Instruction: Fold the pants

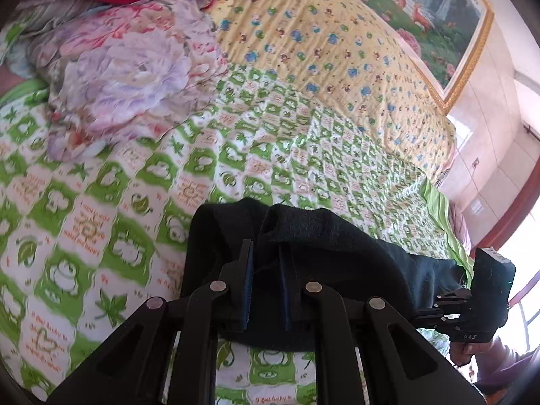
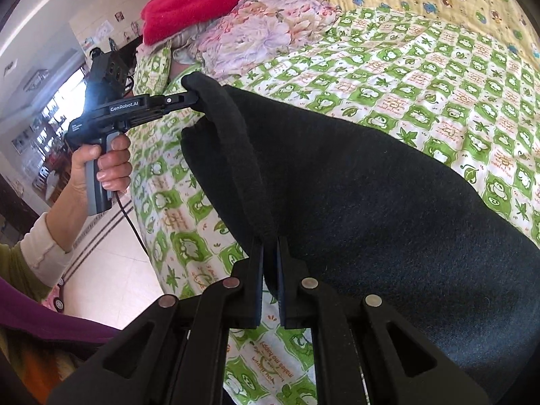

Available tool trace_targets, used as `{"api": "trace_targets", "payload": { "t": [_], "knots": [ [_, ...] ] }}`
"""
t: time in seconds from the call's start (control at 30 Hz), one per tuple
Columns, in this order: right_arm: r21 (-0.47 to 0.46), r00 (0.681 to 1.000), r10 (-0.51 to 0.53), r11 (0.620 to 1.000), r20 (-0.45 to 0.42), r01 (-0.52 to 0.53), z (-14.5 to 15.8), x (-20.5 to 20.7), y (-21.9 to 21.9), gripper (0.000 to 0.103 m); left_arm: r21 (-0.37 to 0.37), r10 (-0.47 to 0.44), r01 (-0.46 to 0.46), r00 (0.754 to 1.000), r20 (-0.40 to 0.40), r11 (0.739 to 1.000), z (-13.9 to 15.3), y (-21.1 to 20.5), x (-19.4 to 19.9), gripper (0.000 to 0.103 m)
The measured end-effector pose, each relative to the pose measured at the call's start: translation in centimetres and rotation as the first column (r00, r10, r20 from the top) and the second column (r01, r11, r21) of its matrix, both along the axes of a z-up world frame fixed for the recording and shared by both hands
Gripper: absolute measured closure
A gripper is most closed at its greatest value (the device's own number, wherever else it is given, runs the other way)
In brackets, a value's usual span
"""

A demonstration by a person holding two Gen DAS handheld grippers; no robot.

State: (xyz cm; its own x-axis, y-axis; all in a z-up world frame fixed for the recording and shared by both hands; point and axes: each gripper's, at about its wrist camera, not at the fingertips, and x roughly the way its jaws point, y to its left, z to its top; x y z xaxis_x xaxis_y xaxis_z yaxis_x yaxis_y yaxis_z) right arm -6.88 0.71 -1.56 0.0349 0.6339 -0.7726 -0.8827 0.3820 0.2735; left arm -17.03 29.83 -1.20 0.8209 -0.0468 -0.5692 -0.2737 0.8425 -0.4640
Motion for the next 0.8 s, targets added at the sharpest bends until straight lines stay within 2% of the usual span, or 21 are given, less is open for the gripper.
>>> {"api": "trace_targets", "payload": {
  "t": [0.17, 0.3, 0.33, 0.4, 0.43, 0.47, 0.53, 0.7, 0.8],
  "knots": [
    [-0.017, 0.999, 0.024, 1.000, 0.022, -0.023, -0.3, -0.7, 0.0, 0.095, -0.021, 0.034, -0.035, 0.999, -0.027, 0.999, -1.3, 0.2, -1.0, 0.090],
    [-0.027, 1.000, 0.025, 0.999, 0.003, -0.025, -0.6, -0.7, 0.1, 0.092, -0.050, 0.075, -0.077, 0.996, -0.050, 0.996, -1.9, 0.4, -2.2, 0.092],
    [-0.024, 1.000, 0.022, 0.999, 0.002, -0.022, -0.6, -0.7, 0.0, 0.091, -0.056, 0.084, -0.087, 0.995, -0.049, 0.995, -1.9, 0.3, -2.6, 0.091],
    [-0.017, 1.000, 0.019, 1.000, -0.005, -0.019, -0.4, -0.7, 0.0, 0.085, -0.079, 0.109, -0.113, 0.992, -0.058, 0.990, -1.9, 0.2, -3.4, 0.079],
    [-0.008, 1.000, 0.021, 1.000, -0.021, -0.021, -0.4, -0.6, -0.1, 0.074, -0.092, 0.121, -0.126, 0.991, -0.061, 0.988, -1.8, 0.3, -3.6, 0.073],
    [0.001, 0.999, 0.023, 1.000, -0.037, -0.023, -0.4, -0.5, -0.1, 0.058, -0.106, 0.134, -0.140, 0.989, -0.062, 0.985, -1.7, 0.3, -4.0, 0.071],
    [0.025, 0.999, 0.020, 1.000, -0.048, -0.019, 0.0, -0.6, -0.4, 0.047, -0.131, 0.149, -0.154, 0.988, -0.044, 0.979, -1.3, 0.1, -4.8, 0.071],
    [0.076, 0.998, 0.013, 0.997, -0.061, -0.008, 1.2, -0.6, -1.0, 0.047, -0.147, 0.174, -0.172, 0.985, -0.003, 0.974, 0.6, -0.9, -5.4, 0.062],
    [0.110, 0.996, -0.005, 0.994, -0.086, 0.014, 1.9, 0.0, -1.4, 0.047, -0.153, 0.180, -0.178, 0.984, 0.002, 0.972, 1.5, -1.5, -4.7, 0.061]
  ]
}}
